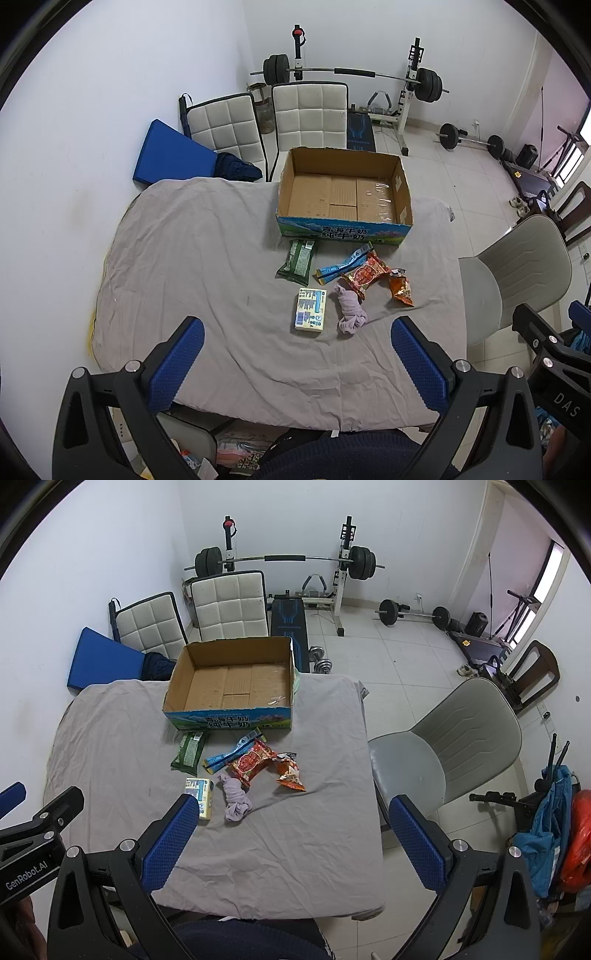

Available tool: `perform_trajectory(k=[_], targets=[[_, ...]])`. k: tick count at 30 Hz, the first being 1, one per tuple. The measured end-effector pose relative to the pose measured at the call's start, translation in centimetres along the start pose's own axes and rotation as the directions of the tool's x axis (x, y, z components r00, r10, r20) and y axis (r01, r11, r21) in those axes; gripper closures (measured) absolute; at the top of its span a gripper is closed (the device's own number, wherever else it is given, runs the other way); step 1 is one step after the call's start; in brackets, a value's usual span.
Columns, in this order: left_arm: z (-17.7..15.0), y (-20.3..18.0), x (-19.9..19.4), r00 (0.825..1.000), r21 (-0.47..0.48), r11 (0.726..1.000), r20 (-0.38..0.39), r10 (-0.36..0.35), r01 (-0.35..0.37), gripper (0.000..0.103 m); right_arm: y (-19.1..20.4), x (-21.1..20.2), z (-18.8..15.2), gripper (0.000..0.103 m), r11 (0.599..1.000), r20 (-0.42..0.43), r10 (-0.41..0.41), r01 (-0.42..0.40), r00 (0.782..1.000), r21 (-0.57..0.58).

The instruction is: Organize soft objects

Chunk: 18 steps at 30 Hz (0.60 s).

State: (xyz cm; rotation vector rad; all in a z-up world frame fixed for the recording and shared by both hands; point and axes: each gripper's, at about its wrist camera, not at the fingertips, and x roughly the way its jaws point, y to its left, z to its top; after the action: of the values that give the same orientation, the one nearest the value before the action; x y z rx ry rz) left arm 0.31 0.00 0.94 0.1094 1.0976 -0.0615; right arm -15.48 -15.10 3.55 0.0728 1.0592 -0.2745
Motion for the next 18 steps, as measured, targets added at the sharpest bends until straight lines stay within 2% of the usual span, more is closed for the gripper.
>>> perform_trajectory(k=[18], targets=[[0.06,0.04,-0.14,1.0,-0.003,1.0,0.006,0.0,0.0,0.0,0.0,0.02,0.11,0.0,1.0,-0.004,0.001,-0.001,1.0,0.004]])
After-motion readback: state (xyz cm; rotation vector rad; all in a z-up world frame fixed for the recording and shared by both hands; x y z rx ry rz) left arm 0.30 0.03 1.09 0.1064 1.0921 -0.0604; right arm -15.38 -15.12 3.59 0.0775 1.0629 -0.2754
